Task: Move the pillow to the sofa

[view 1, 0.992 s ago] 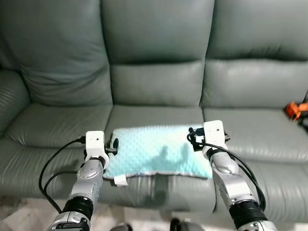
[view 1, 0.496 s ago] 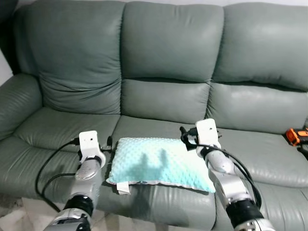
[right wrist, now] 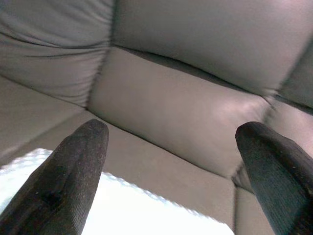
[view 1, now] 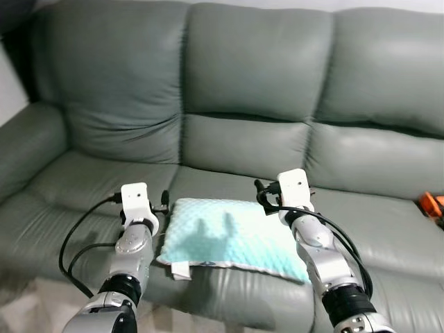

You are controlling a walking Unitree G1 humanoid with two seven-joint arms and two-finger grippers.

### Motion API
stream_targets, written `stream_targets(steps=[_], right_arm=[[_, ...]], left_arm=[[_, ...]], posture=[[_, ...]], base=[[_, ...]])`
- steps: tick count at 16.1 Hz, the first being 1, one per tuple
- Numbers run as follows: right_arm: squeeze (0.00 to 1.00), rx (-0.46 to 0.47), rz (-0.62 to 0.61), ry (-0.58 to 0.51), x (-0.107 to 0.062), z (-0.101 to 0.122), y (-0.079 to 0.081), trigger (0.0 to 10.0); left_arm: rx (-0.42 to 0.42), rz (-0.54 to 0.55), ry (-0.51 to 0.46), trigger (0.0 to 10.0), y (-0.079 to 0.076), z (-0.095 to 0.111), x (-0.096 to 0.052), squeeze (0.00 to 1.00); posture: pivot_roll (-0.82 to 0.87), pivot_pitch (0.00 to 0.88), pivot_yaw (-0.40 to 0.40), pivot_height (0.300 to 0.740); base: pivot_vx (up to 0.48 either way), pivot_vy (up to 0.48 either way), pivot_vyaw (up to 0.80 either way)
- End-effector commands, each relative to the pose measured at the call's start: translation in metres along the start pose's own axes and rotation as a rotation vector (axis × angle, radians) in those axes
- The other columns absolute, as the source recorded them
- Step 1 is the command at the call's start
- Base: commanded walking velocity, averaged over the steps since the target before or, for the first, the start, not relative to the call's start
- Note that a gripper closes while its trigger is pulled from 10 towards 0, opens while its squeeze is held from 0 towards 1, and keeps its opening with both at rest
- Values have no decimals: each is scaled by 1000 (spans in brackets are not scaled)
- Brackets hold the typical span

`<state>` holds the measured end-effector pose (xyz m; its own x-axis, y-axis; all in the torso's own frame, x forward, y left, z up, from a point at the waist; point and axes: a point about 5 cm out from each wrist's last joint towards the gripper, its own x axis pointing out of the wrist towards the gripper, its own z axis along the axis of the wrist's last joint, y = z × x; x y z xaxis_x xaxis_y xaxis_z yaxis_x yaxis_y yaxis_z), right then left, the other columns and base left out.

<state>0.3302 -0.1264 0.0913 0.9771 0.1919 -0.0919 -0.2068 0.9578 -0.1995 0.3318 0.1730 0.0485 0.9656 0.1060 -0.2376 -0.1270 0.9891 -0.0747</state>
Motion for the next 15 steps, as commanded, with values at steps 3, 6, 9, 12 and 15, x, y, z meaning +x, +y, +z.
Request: stream_targets(steps=[3,6,9,12,15], right_arm=[[0,-4,17,9,-1,-3,1,10000],[0,-7,29,18,-2,-4,1,10000],[0,-2,28,15,-1,-3,-1,10000],[0,7,24,20,-2,-5,-1,10000],[0,13,30,20,-2,-6,1,10000]], left_arm=[[11,10,27,10000,4,-3,0,0],[-11,-28,24,10000,-1,-2,1,0],[-4,-33,29,10000,0,-2,1,0],[32,-42,22,10000,1,-1,1,0],[26,-45,21,10000,4,-1,2,0]], posture=[[-92,0,-3,740],[-94,0,-6,740],[-99,0,-2,740],[-97,0,3,740],[-88,0,8,740]], base=[[0,0,800],[0,0,800],[0,0,800],[0,0,800],[0,0,800]])
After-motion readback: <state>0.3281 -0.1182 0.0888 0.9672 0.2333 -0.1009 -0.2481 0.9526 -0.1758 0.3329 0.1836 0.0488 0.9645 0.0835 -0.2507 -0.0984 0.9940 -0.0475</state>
